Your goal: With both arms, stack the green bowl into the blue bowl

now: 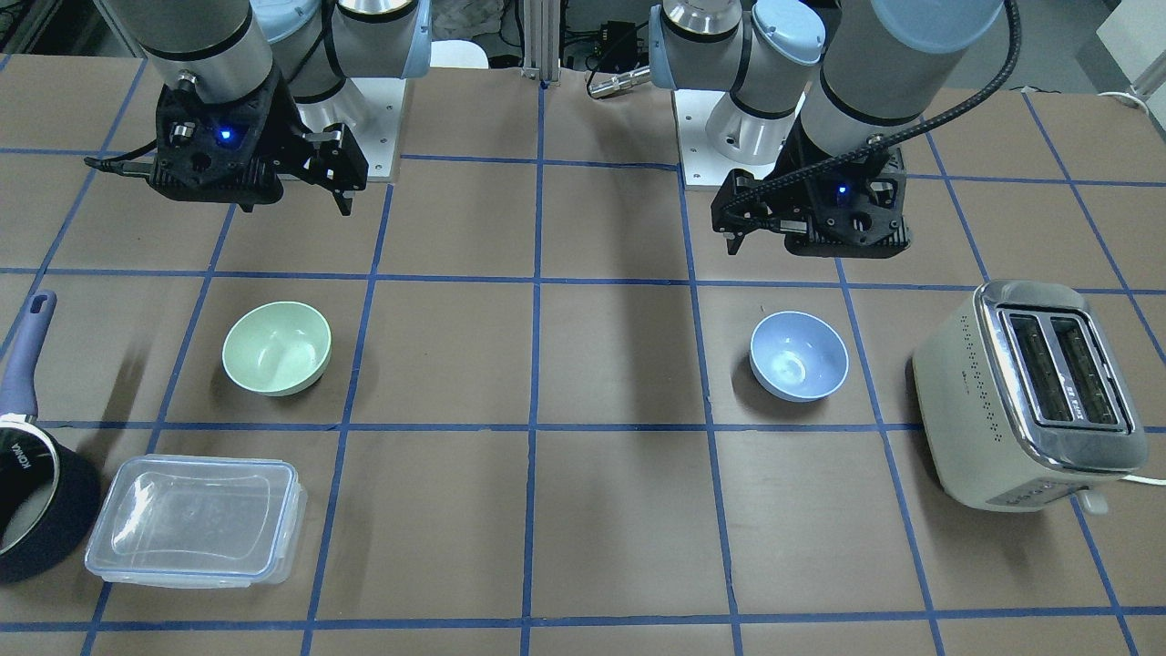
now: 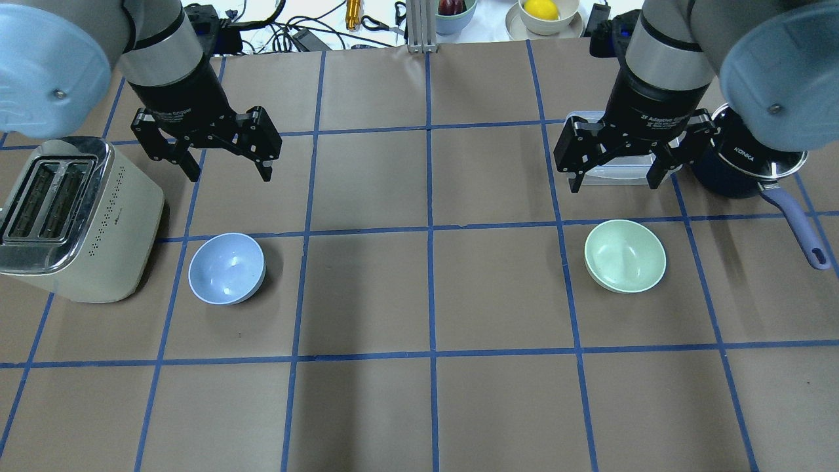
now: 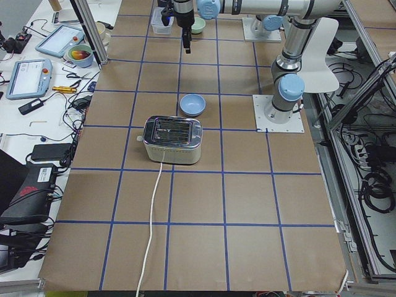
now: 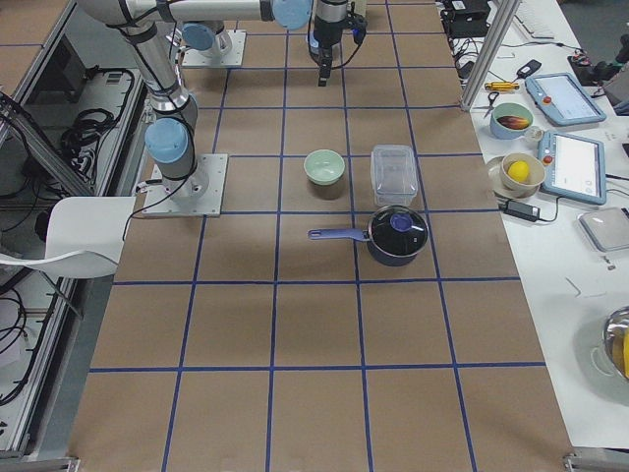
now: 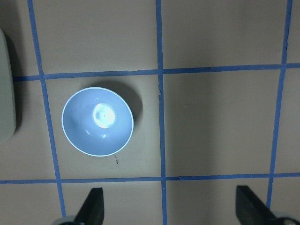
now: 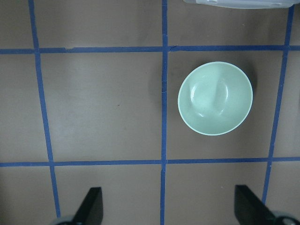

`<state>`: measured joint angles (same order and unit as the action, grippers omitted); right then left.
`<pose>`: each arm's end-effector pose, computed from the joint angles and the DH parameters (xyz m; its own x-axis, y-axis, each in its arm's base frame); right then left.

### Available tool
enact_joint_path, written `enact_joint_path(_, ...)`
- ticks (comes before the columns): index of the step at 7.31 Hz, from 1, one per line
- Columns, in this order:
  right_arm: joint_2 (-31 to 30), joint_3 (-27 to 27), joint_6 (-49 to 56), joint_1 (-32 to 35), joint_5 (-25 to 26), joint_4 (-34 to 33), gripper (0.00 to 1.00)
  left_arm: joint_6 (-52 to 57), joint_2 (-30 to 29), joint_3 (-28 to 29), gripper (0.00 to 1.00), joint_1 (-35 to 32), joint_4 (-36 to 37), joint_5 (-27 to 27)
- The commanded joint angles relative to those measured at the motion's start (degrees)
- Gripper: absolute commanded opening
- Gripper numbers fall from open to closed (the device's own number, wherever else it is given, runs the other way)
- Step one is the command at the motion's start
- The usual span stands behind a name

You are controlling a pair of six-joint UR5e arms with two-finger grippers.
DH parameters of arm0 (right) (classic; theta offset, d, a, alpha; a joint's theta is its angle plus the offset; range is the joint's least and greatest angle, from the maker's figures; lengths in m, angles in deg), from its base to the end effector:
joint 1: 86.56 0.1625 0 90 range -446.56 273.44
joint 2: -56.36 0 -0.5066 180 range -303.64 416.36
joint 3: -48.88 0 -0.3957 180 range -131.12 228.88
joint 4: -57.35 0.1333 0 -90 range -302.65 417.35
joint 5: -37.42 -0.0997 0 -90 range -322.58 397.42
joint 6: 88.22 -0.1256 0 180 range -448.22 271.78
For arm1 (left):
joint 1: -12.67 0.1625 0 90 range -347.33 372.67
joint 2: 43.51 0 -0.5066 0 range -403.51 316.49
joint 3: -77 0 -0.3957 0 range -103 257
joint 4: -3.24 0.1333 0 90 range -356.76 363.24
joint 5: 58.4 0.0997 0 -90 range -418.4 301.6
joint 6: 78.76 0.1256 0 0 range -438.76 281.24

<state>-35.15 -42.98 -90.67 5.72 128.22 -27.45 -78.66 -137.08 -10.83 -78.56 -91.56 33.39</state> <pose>0.1501 -0.4638 0.5319 -0.9998 0.0014 0.0180 0.0031 0.9954 0.0960 -0.1404 -0.5098 0.5229 -0.9992 0.0266 -0.0309 0.0231 0.9939 0.1081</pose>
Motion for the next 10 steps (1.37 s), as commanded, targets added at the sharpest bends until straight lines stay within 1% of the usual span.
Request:
enact_joint_path(1,0.0,0.0,-0.2,0.0,0.4,0.1,1.0,0.0,0.1,0.1,1.0,0.2,0.0,0.2)
enact_joint_path(5,0.1,-0.2,-0.3,0.1,0.4,1.1,1.0,-0.6,0.5,-0.2,1.0,-0.2,-0.1,0.3)
enact_joint_path(7,0.3,-0.1,-0.3,0.1,0.7,1.2,1.0,-0.6,-0.8,-0.2,1.0,-0.2,0.0,0.1)
enact_joint_path(10,0.0,-0.1,-0.3,0.1,0.6,1.5,1.0,-0.7,-0.3,-0.2,1.0,-0.2,-0.5,-0.6)
